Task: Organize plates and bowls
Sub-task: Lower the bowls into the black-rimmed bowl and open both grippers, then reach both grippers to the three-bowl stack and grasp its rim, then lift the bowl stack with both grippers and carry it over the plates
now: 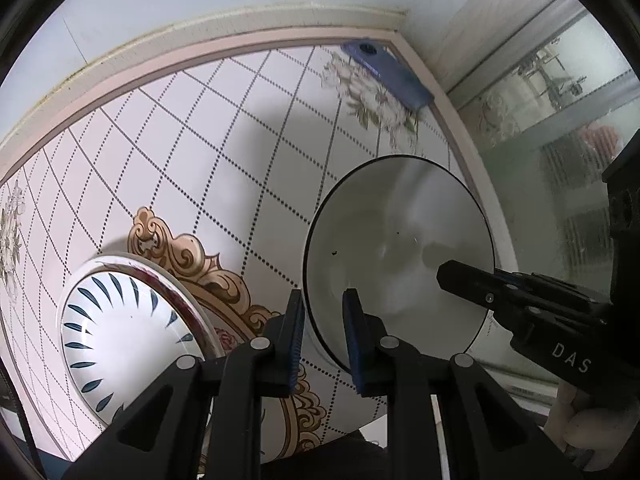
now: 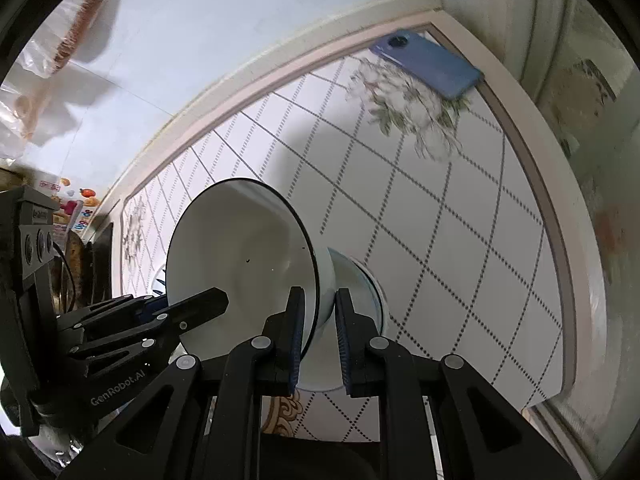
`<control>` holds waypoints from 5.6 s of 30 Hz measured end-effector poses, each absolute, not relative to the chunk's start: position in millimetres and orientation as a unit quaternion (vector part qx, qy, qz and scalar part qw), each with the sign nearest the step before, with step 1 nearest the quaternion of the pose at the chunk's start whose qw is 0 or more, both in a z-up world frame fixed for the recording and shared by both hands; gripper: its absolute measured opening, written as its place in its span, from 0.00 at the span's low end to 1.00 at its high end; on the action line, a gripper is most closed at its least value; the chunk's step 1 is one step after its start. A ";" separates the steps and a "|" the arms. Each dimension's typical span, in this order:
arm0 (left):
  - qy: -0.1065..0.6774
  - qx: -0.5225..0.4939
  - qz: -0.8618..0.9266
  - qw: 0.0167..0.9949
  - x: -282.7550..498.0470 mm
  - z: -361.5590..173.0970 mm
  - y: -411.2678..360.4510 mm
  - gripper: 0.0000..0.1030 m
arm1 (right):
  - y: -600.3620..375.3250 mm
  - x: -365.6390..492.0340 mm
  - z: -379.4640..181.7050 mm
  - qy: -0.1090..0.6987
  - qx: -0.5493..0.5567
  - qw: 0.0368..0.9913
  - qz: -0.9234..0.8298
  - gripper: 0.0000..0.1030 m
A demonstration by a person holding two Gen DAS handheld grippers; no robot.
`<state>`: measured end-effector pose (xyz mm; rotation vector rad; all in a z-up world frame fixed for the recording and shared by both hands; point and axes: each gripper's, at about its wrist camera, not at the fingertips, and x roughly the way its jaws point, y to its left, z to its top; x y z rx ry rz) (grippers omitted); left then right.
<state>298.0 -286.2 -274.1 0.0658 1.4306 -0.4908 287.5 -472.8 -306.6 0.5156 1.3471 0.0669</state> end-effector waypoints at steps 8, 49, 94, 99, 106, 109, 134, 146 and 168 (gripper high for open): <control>0.655 0.044 -0.220 0.721 293.9 -288.3 -291.0 0.16 | -475.0 275.8 -329.1 0.627 0.242 0.740 0.023 0.16; 0.642 0.076 -0.208 0.734 276.0 -277.7 -283.4 0.17 | -474.7 265.1 -333.5 0.638 0.250 0.728 0.006 0.33; 0.559 0.028 -0.237 0.794 248.6 -171.2 -243.7 0.88 | -456.0 173.4 -175.8 0.534 0.204 0.818 -0.058 0.94; 0.614 -0.001 -0.232 0.755 279.9 -227.7 -250.0 0.88 | -474.8 190.3 -227.7 0.554 0.248 0.793 -0.042 0.94; 0.665 -0.005 -0.240 0.708 311.3 -294.1 -271.5 0.83 | -495.0 218.3 -311.8 0.580 0.313 0.752 -0.007 0.94; 0.681 -0.013 -0.251 0.687 318.4 -314.5 -280.8 0.82 | -498.5 231.3 -344.1 0.588 0.333 0.737 0.007 0.94; 0.695 -0.004 -0.253 0.673 321.0 -346.5 -295.3 0.40 | -481.2 271.3 -429.0 0.623 0.368 0.689 0.039 0.61; 0.685 -0.007 -0.230 0.691 327.4 -325.0 -275.3 0.40 | -459.7 285.6 -418.2 0.625 0.358 0.692 0.056 0.61; 0.659 -0.116 -0.085 0.738 334.4 -277.0 -108.4 0.40 | -309.3 358.5 -370.3 0.656 0.268 0.674 0.209 0.61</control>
